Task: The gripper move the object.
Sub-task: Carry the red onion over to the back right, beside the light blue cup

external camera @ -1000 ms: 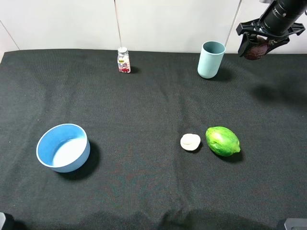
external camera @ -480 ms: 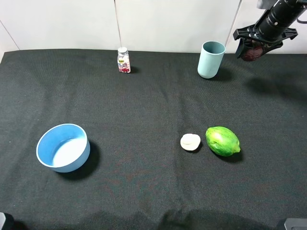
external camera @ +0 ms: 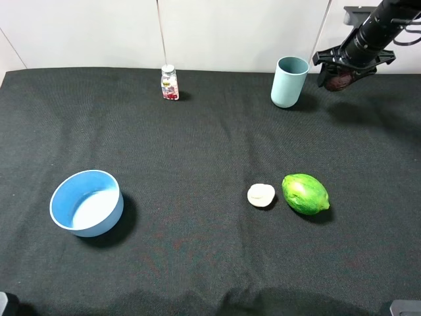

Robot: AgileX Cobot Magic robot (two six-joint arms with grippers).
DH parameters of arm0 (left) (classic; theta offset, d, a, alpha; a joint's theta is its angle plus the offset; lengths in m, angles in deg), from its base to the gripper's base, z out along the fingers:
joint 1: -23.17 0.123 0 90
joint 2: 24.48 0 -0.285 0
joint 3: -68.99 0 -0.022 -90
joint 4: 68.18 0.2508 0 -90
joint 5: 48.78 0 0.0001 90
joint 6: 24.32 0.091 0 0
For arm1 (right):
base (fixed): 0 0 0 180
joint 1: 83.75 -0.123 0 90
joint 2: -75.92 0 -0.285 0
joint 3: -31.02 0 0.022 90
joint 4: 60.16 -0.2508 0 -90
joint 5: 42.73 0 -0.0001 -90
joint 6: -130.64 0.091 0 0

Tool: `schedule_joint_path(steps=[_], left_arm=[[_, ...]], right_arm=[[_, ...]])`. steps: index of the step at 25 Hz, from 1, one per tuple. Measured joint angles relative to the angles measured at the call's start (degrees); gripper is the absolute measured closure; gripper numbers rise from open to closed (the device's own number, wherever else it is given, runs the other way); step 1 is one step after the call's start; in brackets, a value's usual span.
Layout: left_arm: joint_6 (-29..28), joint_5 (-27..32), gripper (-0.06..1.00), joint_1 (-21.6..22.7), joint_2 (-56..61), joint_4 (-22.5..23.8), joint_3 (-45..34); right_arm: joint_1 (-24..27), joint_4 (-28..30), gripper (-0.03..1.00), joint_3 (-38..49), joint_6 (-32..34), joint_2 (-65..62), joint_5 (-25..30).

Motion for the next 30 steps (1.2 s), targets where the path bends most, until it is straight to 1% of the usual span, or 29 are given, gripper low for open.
schedule_joint_path(steps=[8, 27, 30], left_arm=[[0.0, 0.0, -0.05, 0.0, 0.0, 0.0, 0.0], [0.0, 0.0, -0.05, 0.0, 0.0, 0.0, 0.0], [0.0, 0.0, -0.05, 0.0, 0.0, 0.0, 0.0]], right_arm=[[0.0, 1.3, 0.52, 0.0, 0.0, 1.9, -2.7], [0.0, 4.3, 0.52, 0.0, -0.2, 4.6, -4.1], [0.0, 4.7, 0.52, 0.0, -1.3, 4.6, -4.2]])
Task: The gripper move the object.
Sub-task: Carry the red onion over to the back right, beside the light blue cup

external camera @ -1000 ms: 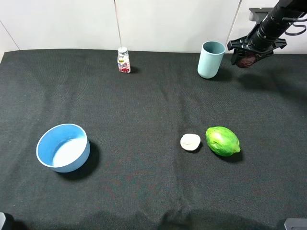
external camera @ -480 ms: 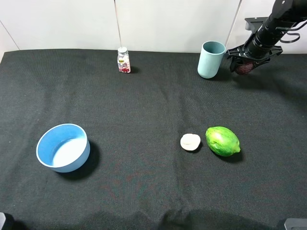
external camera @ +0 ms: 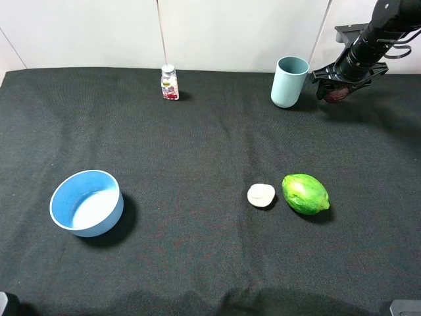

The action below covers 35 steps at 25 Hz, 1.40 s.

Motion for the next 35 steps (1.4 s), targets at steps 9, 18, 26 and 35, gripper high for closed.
schedule_joint_path(steps=[9, 18, 26, 35], left_arm=[[0.0, 0.0, -0.05, 0.0, 0.0, 0.0, 0.0], [0.0, 0.0, -0.05, 0.0, 0.0, 0.0, 0.0], [0.0, 0.0, -0.05, 0.0, 0.0, 0.0, 0.0], [0.0, 0.0, -0.05, 0.0, 0.0, 0.0, 0.0]], right_arm=[[0.0, -0.4, 0.52, 0.0, -6.5, 0.0, -0.4], [0.0, -1.0, 0.52, 0.0, -15.8, 0.0, -0.6], [0.0, -1.1, 0.52, 0.0, -17.9, 0.0, -0.8], [0.0, -1.1, 0.29, 0.0, -18.1, 0.0, -0.8]])
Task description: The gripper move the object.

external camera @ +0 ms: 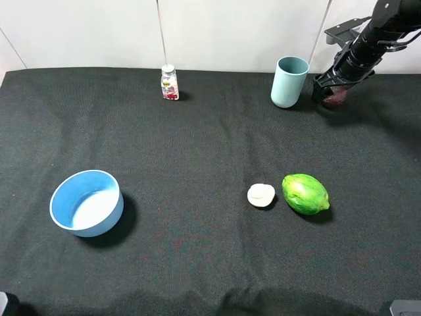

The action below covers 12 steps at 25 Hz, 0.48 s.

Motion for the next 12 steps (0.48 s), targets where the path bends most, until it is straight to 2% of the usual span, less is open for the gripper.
schedule_joint_path(steps=[12], left_arm=[[0.0, 0.0, -0.05, 0.0, 0.0, 0.0, 0.0]], right_arm=[[0.0, 0.0, 0.27, 0.0, 0.0, 0.0, -0.1]])
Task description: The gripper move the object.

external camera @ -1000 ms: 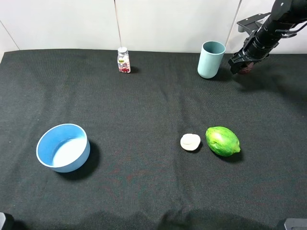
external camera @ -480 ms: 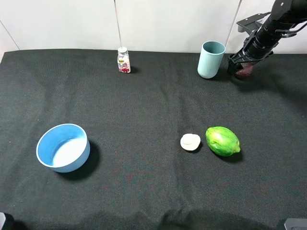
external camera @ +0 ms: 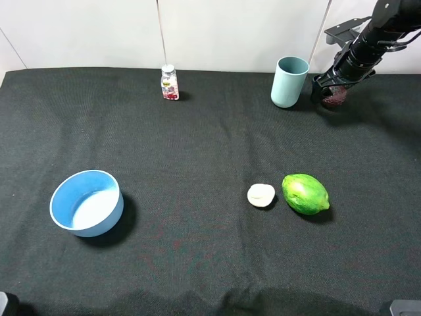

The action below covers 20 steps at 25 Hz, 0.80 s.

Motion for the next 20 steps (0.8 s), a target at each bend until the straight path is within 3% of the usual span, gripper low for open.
schedule_joint_path(steps=[9, 20], left_arm=[[0.0, 0.0, -0.05, 0.0, 0.0, 0.0, 0.0], [0.0, 0.0, -0.05, 0.0, 0.0, 0.0, 0.0]], right_arm=[[0.0, 0.0, 0.27, 0.0, 0.0, -2.1, 1.9], [0.0, -0.9, 0.27, -0.1, 0.0, -7.7, 10.9]])
